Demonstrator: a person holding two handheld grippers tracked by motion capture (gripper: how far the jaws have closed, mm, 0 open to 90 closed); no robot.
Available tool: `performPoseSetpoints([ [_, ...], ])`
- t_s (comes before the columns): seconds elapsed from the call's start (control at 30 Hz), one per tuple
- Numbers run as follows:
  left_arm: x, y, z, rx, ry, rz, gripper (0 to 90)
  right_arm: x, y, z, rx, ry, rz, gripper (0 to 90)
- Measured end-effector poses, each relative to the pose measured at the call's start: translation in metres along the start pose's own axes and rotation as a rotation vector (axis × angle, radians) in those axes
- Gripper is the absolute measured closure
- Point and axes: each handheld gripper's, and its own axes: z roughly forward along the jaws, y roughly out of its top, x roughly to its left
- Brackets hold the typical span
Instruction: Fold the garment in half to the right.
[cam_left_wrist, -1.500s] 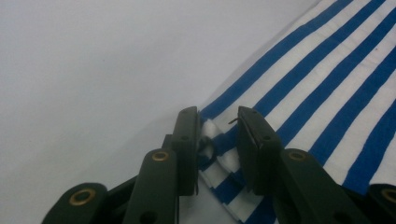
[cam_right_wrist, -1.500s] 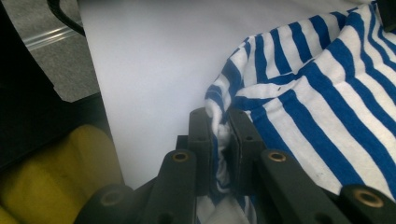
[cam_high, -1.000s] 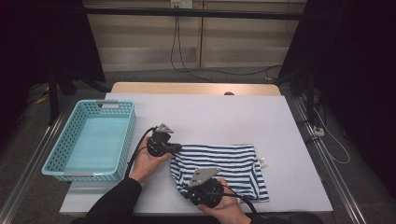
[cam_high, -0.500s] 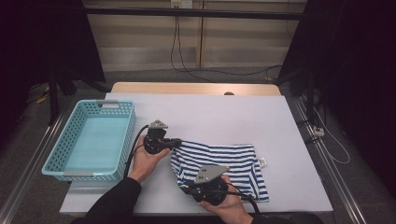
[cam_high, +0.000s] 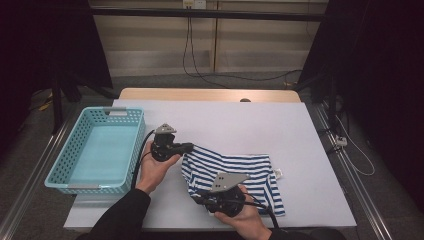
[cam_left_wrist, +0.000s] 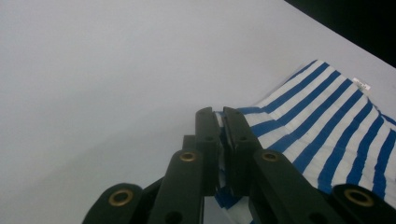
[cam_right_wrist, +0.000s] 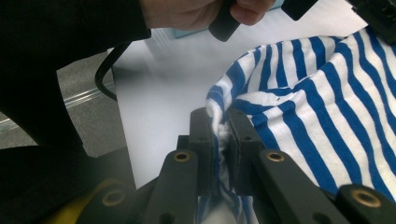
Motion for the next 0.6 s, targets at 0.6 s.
performPoseSetpoints([
  [0.6, 0.009, 0.02, -0.007, -0.057, 0.025, -0.026, 86.0, -0.008, 0.02, -0.003, -0.084, -0.012, 0.013, 83.5],
])
